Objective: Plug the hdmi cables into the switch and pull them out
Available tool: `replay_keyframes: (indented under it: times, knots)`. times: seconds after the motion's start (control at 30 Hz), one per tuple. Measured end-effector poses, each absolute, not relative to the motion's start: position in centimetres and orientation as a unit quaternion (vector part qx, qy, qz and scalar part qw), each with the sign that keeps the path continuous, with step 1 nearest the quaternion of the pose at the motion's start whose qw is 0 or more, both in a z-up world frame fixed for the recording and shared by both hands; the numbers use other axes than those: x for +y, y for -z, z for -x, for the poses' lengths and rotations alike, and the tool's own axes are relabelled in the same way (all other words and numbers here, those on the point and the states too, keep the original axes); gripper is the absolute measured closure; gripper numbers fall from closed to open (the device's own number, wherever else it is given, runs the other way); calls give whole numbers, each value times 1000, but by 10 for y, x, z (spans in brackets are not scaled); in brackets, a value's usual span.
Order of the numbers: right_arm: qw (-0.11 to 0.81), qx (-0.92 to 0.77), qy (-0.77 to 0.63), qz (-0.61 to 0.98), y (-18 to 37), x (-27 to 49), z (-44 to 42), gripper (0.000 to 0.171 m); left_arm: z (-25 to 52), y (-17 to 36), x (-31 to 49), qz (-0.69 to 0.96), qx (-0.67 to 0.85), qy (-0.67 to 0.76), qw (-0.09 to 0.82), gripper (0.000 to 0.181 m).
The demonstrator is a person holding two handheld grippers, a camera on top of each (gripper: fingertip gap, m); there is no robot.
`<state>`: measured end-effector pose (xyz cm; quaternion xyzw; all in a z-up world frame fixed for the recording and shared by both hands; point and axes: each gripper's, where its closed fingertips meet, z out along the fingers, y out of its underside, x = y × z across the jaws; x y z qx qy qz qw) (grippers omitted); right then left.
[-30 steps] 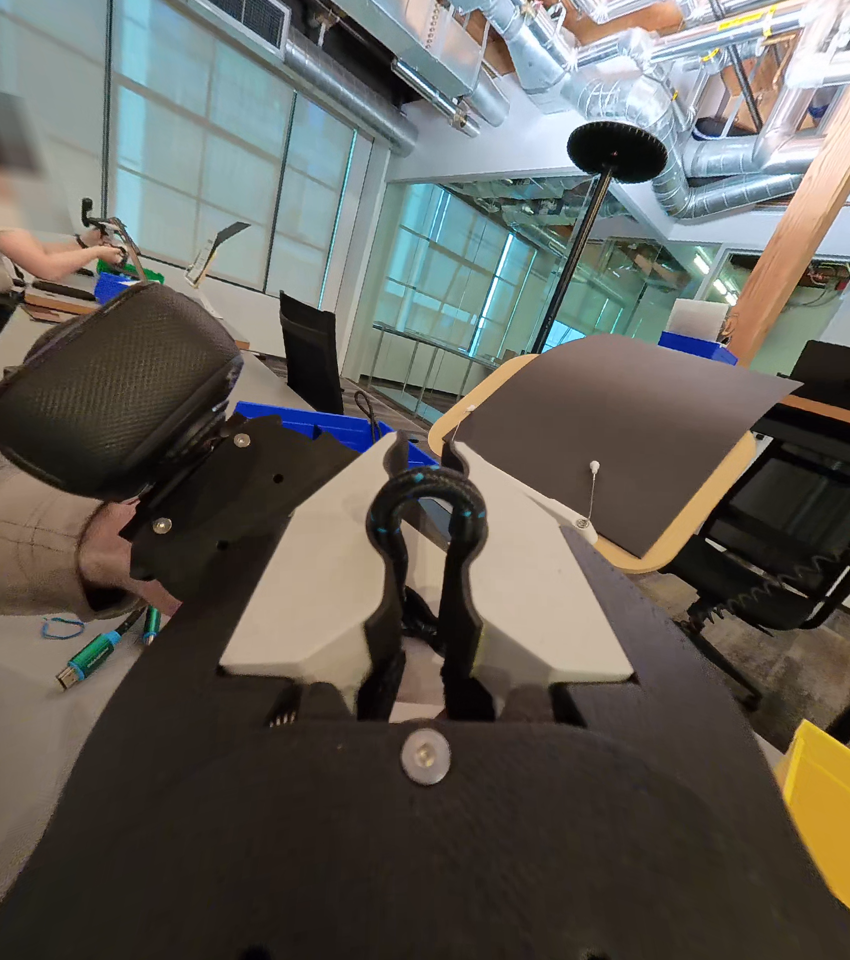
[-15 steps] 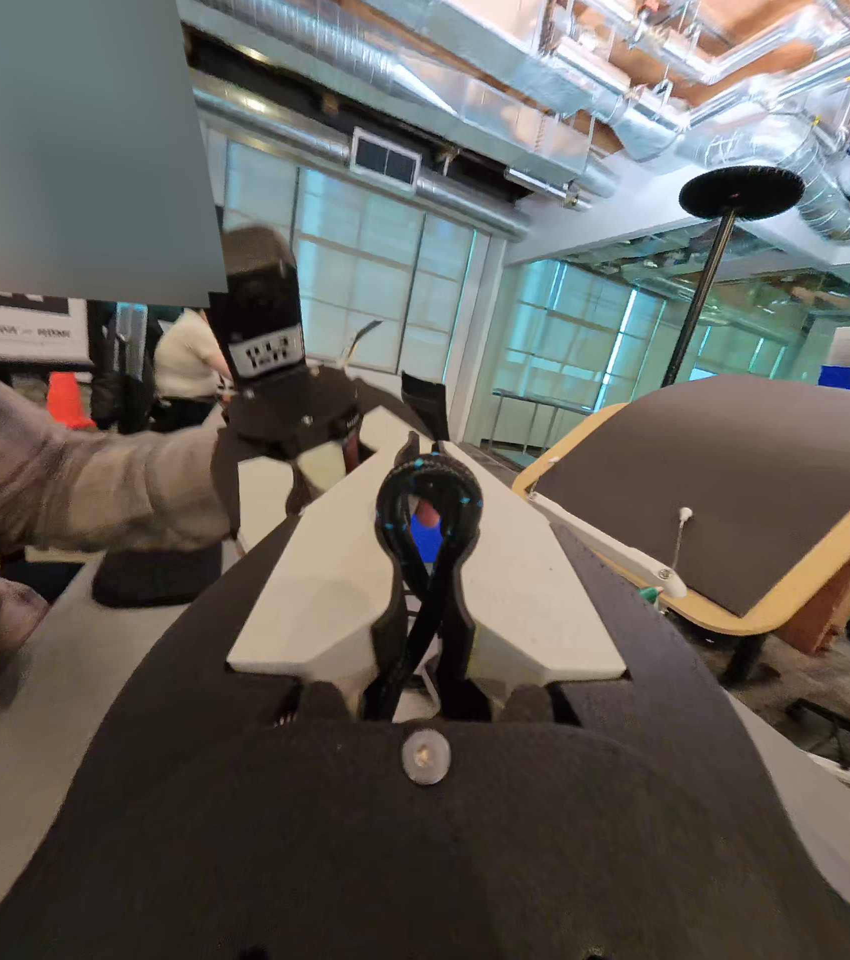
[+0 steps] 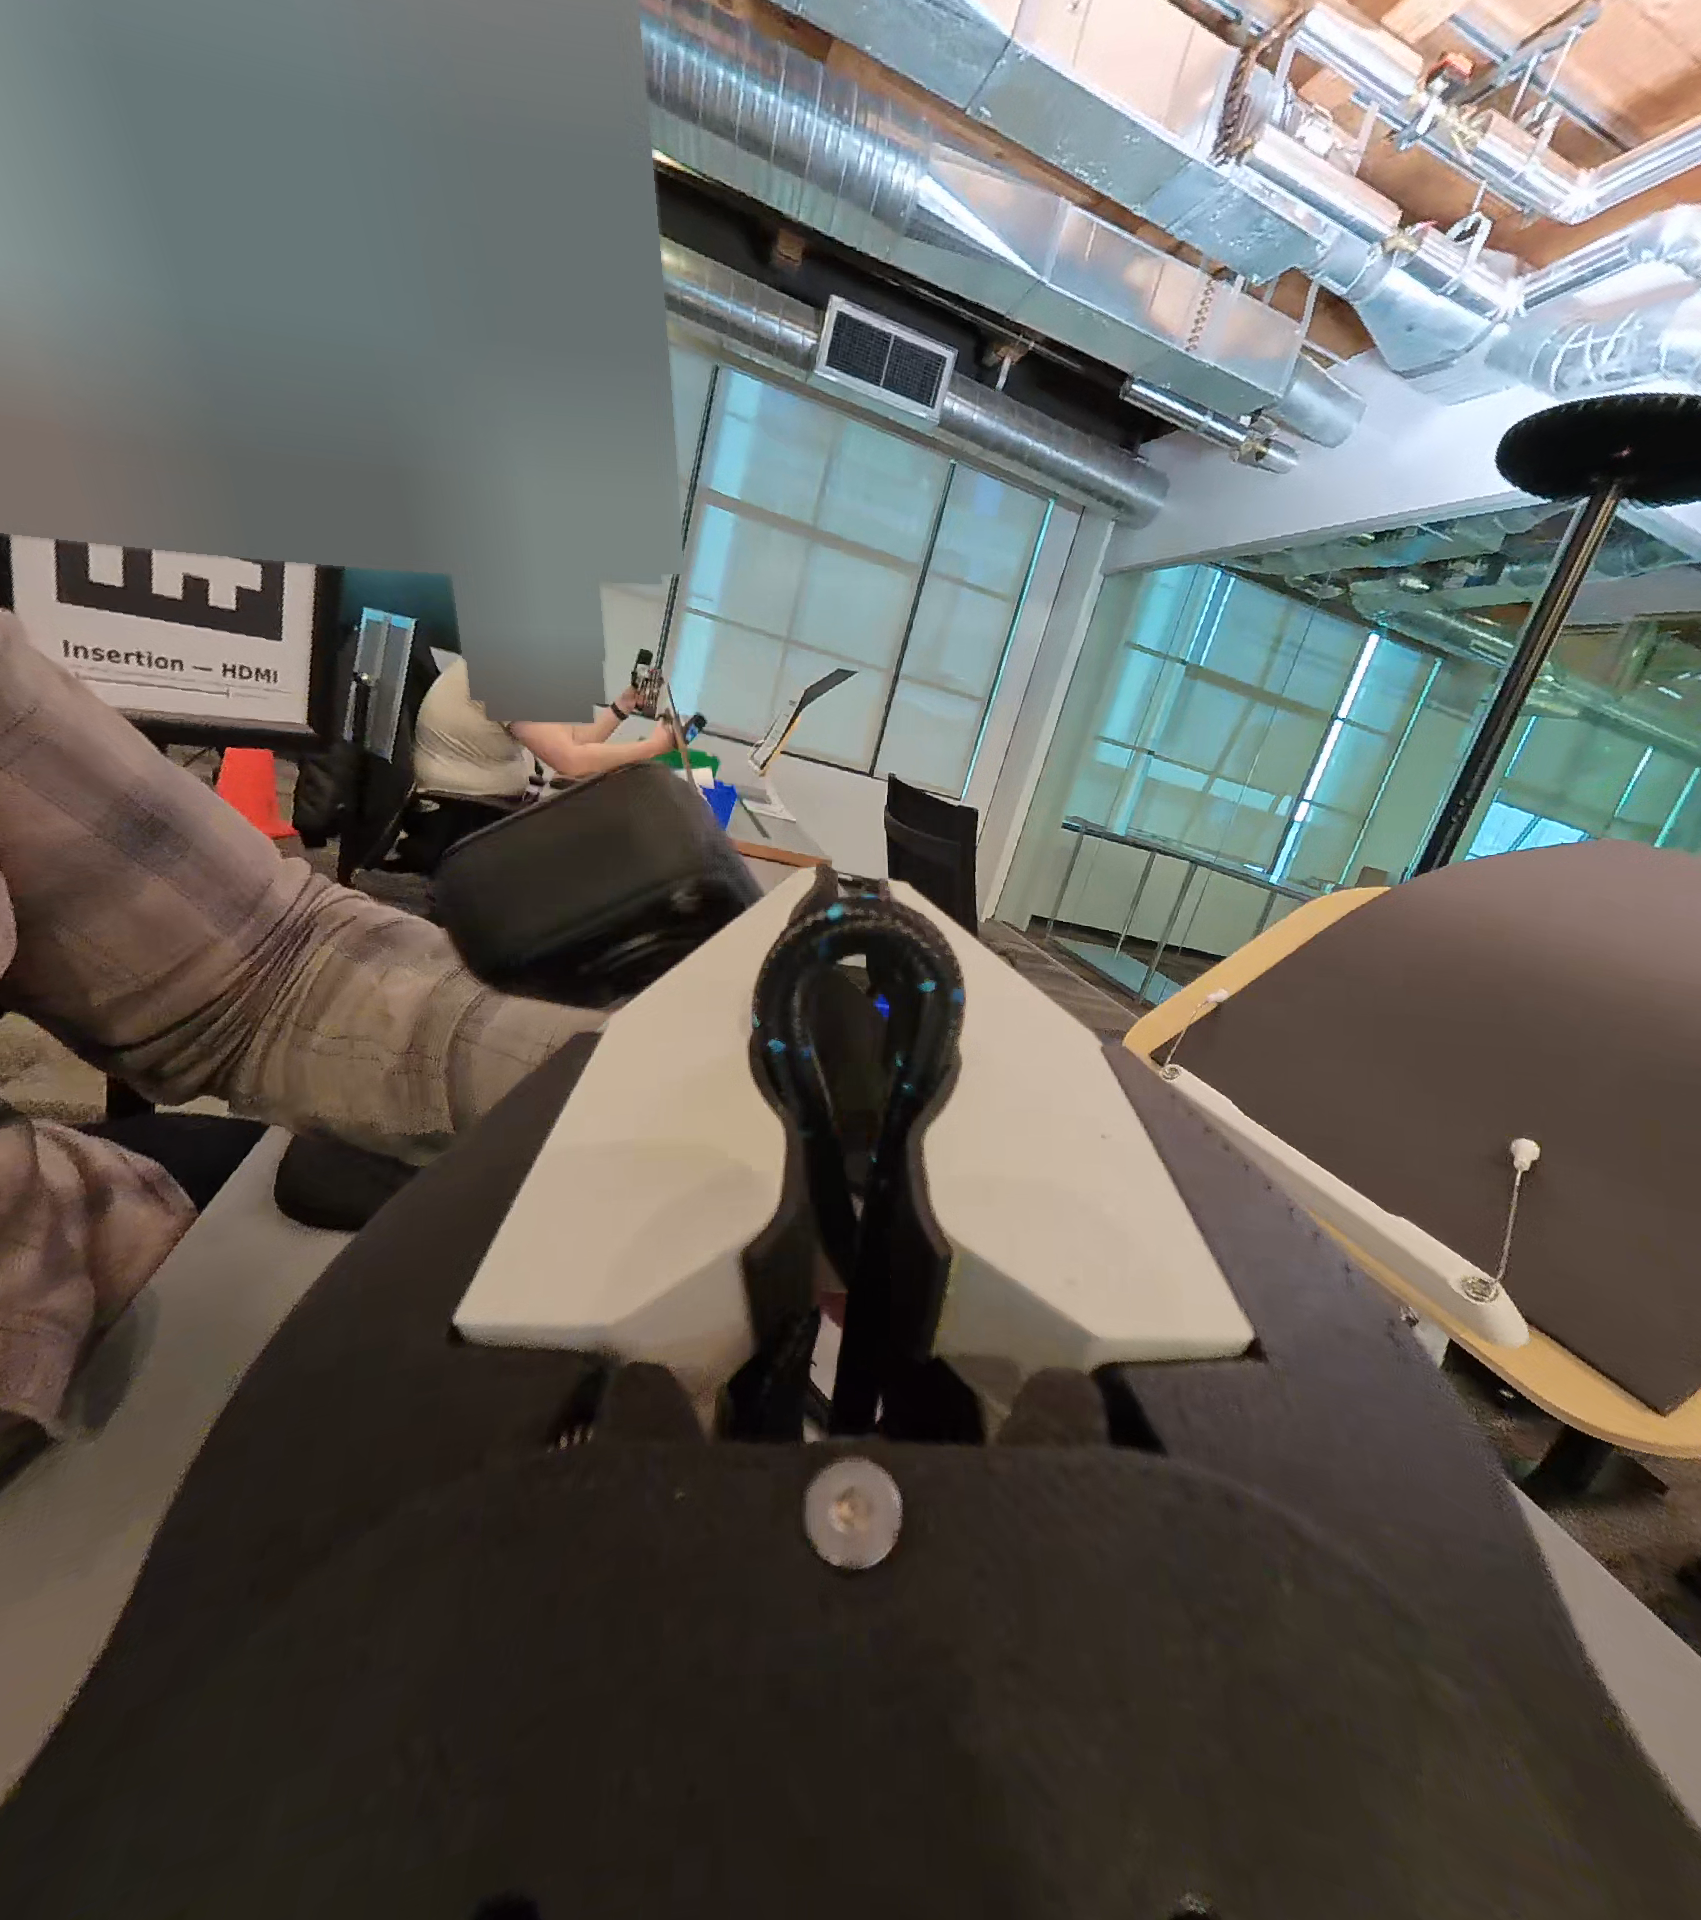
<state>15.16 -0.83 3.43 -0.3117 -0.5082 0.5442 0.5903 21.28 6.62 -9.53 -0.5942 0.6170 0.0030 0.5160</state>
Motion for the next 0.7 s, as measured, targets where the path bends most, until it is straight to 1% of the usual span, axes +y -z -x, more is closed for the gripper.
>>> replay_keyframes:
  times: [0.07, 0.17, 0.2, 0.27, 0.4, 0.47, 0.5, 0.53, 0.57, 0.6, 0.67, 0.7]
  knots:
    - [590, -506, -546, 312, -36, -8, -154, 167, -216, 94, 66, 570, 631, -24, 526, 153]
    - [587, -494, -561, 311, -41, -3, -160, 166, -218, 94, 66, 561, 636, -15, 530, 174]
    - [587, -484, -570, 311, -44, -1, -163, 166, -219, 92, 65, 559, 634, -8, 534, 177]
    - [589, -458, -587, 313, -51, 6, -168, 167, -221, 89, 64, 558, 629, 8, 541, 180]
    - [586, -439, -605, 314, -57, 10, -171, 167, -222, 86, 64, 569, 615, 36, 545, 181]
    - [589, -428, -602, 327, -58, 16, -170, 167, -220, 84, 69, 575, 602, 20, 554, 181]
    - [592, -416, -602, 339, -58, 21, -169, 167, -219, 84, 71, 577, 597, 7, 557, 176]
    - [596, -395, -603, 354, -59, 27, -169, 167, -218, 83, 75, 581, 584, -10, 566, 162]
    - [599, -373, -606, 367, -61, 34, -170, 168, -216, 78, 81, 584, 565, -35, 581, 143]
    - [601, -350, -610, 380, -61, 41, -171, 168, -214, 77, 86, 584, 557, -69, 586, 130]
    - [600, -304, -621, 402, -60, 51, -172, 168, -206, 71, 95, 570, 546, -153, 594, 119]
    - [604, -282, -624, 407, -62, 55, -174, 168, -205, 67, 97, 560, 539, -181, 602, 120]
